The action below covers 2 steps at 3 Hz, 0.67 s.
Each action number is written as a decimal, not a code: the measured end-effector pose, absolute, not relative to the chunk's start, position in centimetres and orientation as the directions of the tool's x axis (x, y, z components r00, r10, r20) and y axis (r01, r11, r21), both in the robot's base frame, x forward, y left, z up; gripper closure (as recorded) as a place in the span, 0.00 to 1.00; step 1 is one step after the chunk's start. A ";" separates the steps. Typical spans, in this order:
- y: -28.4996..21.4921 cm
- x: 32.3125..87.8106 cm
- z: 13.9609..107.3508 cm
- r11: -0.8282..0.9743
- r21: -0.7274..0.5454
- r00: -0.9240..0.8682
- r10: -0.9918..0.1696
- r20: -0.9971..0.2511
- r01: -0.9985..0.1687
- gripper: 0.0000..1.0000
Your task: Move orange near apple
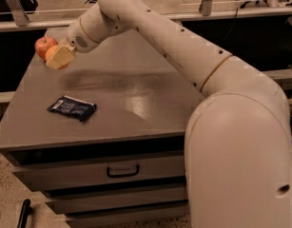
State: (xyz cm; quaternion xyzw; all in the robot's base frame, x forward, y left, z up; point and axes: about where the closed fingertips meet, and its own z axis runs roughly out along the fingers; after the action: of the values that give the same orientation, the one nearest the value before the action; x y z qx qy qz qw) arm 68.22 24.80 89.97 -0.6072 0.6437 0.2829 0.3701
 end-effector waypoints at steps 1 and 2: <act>25.6 69.8 88.7 0.145 -0.063 -0.032 -0.571 -0.820 -0.987 1.00; 26.5 70.7 88.4 0.152 -0.074 -0.030 -0.590 -0.807 -0.986 0.86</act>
Offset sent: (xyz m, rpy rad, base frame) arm 0.0382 0.0258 -0.0130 -0.0618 -0.0116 -0.0611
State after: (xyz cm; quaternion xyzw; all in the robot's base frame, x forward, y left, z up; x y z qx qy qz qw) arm 70.74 26.49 88.41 -0.5924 0.6650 0.2701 0.3660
